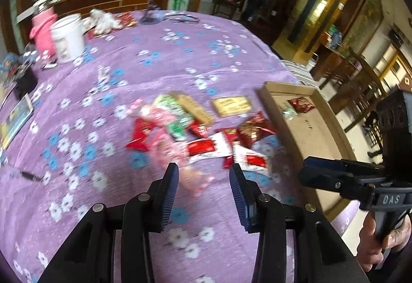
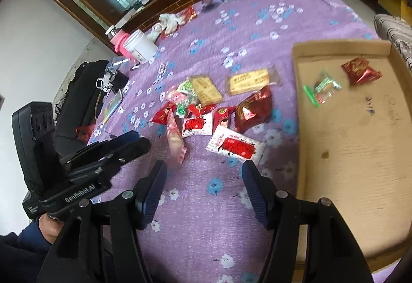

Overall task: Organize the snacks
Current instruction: 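Move both open grippers back over the snack pile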

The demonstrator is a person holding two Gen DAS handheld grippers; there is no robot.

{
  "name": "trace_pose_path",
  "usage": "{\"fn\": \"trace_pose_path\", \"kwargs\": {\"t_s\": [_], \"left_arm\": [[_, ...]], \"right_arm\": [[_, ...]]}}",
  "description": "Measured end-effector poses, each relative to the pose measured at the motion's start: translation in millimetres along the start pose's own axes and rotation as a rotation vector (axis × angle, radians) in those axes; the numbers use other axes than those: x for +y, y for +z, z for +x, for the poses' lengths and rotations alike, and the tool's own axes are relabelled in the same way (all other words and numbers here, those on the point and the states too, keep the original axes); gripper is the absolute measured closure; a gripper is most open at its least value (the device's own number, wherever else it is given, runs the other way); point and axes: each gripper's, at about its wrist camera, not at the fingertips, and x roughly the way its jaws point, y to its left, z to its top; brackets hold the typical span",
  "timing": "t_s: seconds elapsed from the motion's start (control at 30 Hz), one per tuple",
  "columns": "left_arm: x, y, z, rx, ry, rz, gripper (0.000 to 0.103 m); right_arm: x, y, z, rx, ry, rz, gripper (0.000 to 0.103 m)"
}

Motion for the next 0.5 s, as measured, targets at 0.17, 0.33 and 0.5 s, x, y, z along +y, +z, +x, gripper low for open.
{"fn": "trace_pose_path", "kwargs": {"t_s": [0.17,0.33,0.5], "left_arm": [[25.5,-10.5,-5.4,0.01,0.041,-0.053,0.051],[41.5,-19.7,-11.7,0.009,0.064,-0.092,0.05],[49.2,-25.4,-14.2,0.009,0.077,-0.114,0.05]], "right_arm": [[-3.6,8.9,19.8,0.039,-0.014,0.015,0.043],[-5.3,29.3,47.1,0.074,-0.057,-0.007,0.043],[-24.8,40.6,74.8,0.127,-0.078,0.037,0.043]]}}
